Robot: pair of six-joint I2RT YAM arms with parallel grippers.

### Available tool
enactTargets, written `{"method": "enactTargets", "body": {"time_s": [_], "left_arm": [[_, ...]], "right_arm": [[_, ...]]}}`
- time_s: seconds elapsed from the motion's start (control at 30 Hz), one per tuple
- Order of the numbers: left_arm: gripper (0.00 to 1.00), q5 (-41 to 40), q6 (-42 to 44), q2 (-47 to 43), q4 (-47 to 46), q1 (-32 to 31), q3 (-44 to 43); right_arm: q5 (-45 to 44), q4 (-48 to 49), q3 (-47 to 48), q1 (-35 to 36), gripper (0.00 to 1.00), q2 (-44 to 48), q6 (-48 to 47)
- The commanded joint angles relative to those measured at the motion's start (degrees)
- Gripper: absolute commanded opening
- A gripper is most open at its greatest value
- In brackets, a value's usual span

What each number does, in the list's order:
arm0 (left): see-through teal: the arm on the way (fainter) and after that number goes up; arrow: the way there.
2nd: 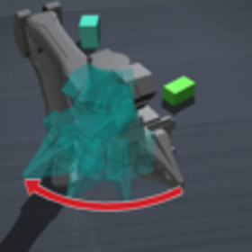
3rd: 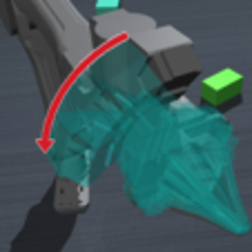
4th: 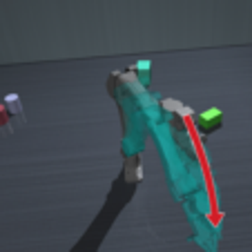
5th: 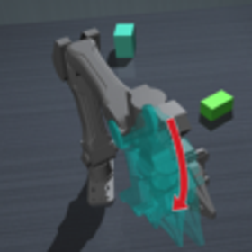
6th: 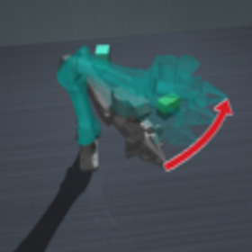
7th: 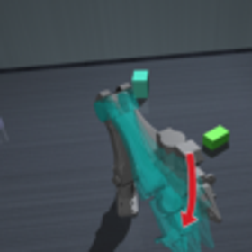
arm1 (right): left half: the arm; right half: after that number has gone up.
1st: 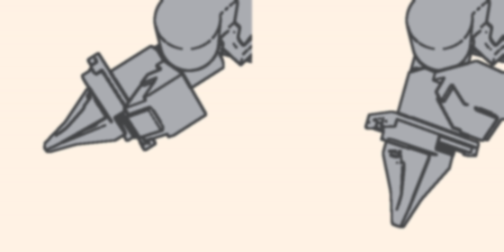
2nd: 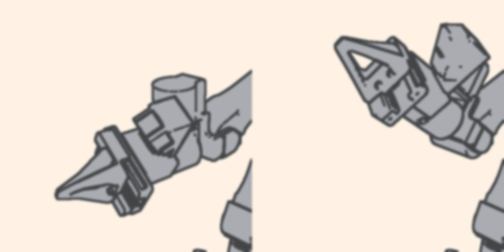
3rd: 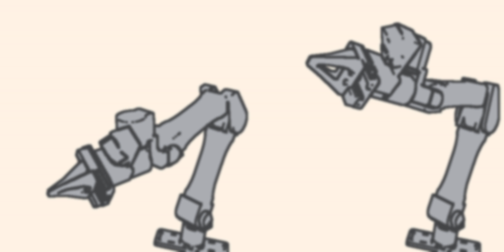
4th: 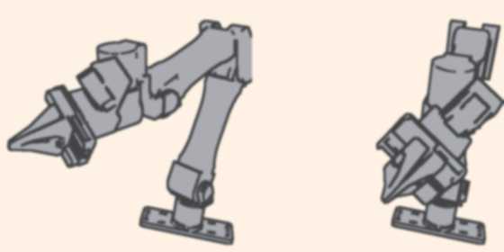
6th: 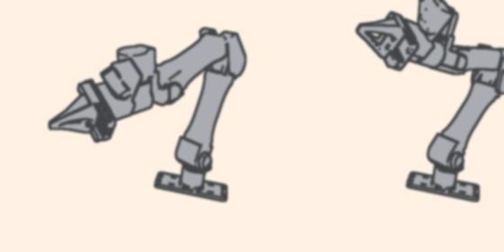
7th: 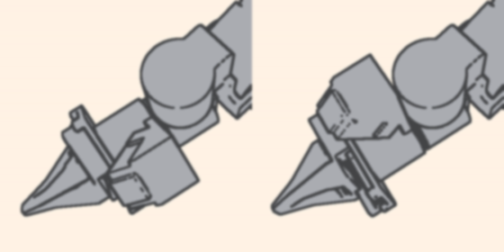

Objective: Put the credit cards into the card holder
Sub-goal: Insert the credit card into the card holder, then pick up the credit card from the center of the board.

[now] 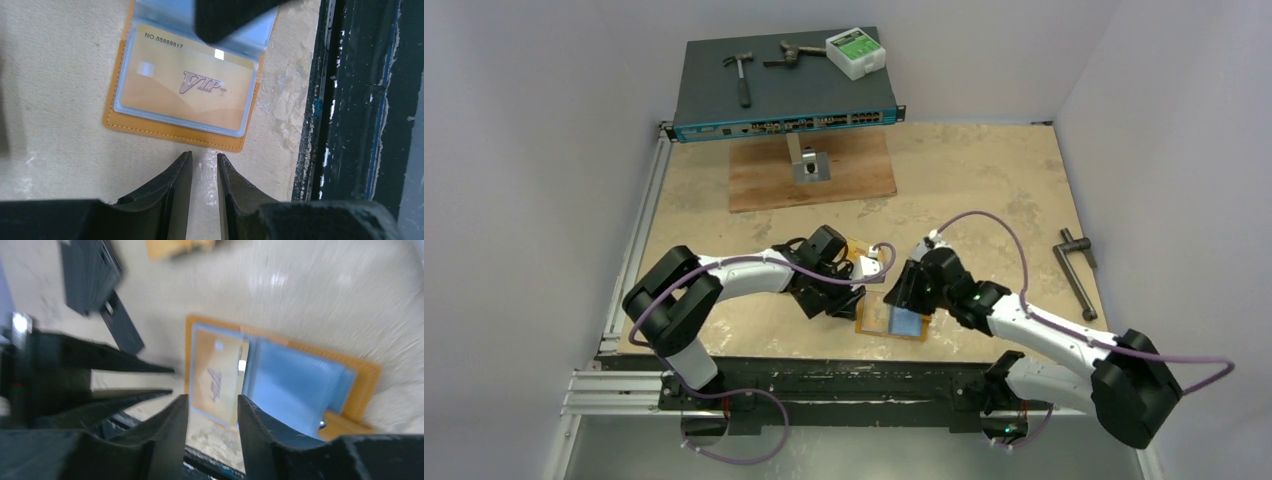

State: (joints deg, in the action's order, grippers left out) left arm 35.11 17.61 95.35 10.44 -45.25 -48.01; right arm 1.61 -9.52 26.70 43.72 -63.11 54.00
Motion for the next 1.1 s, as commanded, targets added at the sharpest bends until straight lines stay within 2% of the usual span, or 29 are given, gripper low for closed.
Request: {"method": "enactTargets", "body": {"time_s": [0.0,0.17,0.3,0.37,0.43,0.47,0.53,0.6,0.67,0.77,0.93,1.07], "left_arm": [[0.26,1.81,2.29,-3.77,11.23,1.14,-6.42],[0.39,-4.35,6.29,-8.3,18.4,2.21,-11.03],[0.5,-15.57,12.94,-7.84,28.94,2.28,-22.74],[0.53,-21.68,17.88,-7.14,31.79,1.9,-28.24],[0.82,-24.05,22.27,-6.9,32.91,1.92,-32.01],[0.92,-24.55,22.74,-6.54,32.46,2.08,-33.64],[0.98,-24.87,20.21,-4.37,30.34,3.38,-35.85],[1.0,-20.47,19.87,-0.31,32.89,4.73,-40.31],[1.0,-13.85,21.33,6.0,39.79,4.82,-48.47],[1.0,-13.86,17.99,14.81,42.39,3.08,-57.92],[1.0,-11.97,11.72,23.31,37.89,2.54,-64.52],[1.0,-10.79,6.8,25.78,31.5,2.14,-63.64]], "right_arm": [[-0.19,-5.27,6.22,-9.29,0.44,4.92,-6.13],[0.01,-9.29,11.54,-20.35,0.63,4.66,-13.07],[4.58,-6.27,11.53,-30.69,0.74,1.96,-15.64],[5.97,-4.29,11.03,-34.5,0.75,0.54,-16.71],[4.97,-1.93,10.28,-35.72,0.77,-0.23,-17.58],[4.56,-0.82,9.97,-36.02,0.79,-0.87,-17.9],[4.96,0.99,9.52,-36.69,0.83,-2.68,-18.09],[5.79,3.23,8.36,-37.22,0.85,-4.41,-17.55],[7.0,5.85,6.63,-37.59,0.86,-5.71,-16.96],[6.99,7.83,4.74,-37.77,0.86,-7.58,-16.89],[4.93,8.22,3.77,-37.75,0.85,-9.88,-18.14],[4.38,8.4,3.81,-37.82,0.81,-10.81,-19.43]]}}
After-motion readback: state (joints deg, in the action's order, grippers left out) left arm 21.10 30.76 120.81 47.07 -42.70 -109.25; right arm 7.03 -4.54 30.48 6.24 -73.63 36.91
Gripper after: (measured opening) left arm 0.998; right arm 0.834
